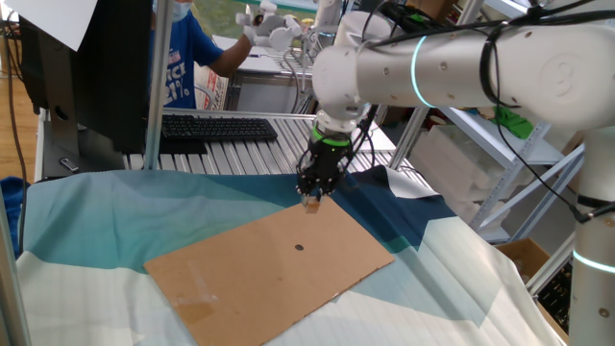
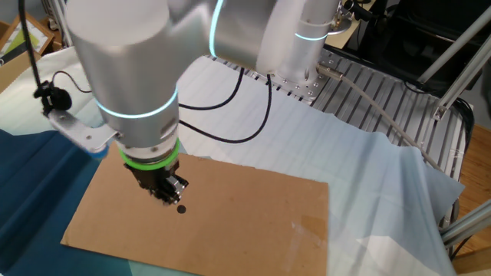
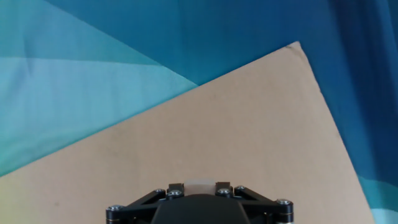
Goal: Grab the block and place it at the designated location
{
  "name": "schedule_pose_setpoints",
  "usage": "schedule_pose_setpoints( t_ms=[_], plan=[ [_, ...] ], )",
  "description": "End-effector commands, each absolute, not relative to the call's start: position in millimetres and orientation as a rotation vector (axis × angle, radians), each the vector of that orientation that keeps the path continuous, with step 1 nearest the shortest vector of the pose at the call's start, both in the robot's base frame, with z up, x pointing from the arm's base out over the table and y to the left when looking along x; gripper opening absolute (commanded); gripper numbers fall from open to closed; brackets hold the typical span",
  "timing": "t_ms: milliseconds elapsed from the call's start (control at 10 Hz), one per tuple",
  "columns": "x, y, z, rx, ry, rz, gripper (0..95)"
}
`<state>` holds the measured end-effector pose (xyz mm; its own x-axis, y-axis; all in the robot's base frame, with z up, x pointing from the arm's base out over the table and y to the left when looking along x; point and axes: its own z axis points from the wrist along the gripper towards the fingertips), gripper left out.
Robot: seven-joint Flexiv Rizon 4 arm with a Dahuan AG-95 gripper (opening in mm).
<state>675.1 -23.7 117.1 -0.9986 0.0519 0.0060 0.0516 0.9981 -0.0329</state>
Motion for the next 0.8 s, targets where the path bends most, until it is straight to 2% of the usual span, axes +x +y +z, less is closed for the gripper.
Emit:
schedule_pose_setpoints(
  t_ms=[100, 800],
  plan=[
    [666, -24, 101, -0.073, -3.163, 0.054, 0.0],
    [659, -15, 76, -0.095, -3.18, 0.048, 0.0]
  ],
)
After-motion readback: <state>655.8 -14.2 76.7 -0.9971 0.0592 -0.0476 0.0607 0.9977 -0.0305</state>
